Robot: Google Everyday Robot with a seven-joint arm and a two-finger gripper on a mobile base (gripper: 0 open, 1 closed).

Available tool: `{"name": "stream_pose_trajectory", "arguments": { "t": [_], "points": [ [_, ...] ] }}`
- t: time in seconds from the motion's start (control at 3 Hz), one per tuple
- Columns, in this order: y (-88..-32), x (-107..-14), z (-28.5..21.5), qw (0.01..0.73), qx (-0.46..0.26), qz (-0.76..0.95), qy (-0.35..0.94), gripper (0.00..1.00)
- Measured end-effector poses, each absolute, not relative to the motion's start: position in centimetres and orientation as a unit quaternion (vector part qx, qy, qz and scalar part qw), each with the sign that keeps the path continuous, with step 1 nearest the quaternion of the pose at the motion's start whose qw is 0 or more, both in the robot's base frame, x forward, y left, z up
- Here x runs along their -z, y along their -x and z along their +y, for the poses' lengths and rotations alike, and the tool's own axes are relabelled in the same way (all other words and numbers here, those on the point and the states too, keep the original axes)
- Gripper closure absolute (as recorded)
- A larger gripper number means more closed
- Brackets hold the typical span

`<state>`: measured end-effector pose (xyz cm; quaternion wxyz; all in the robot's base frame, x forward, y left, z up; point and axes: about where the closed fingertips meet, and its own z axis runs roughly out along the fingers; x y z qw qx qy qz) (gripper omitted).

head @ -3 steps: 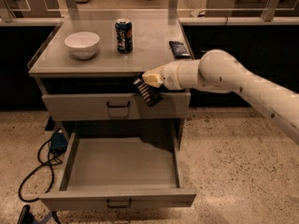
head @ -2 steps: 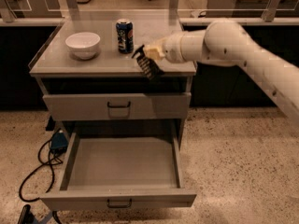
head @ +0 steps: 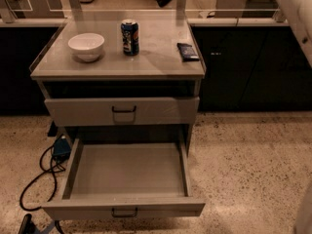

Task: Pick rxbar chocolate from middle drawer and place on counter

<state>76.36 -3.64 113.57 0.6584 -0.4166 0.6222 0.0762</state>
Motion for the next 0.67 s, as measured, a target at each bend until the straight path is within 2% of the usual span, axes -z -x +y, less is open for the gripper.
{"name": "stream_pose_trajectory", "arguments": {
  "t": [0.33,0.67],
  "points": [
    [-80.5,-114.0,-2.4,0.652,-0.076,0.629,0.416,1.0],
    [-85.8,-108.5,-1.5,0.612,-0.094,0.671,0.408,1.0]
  ]
}}
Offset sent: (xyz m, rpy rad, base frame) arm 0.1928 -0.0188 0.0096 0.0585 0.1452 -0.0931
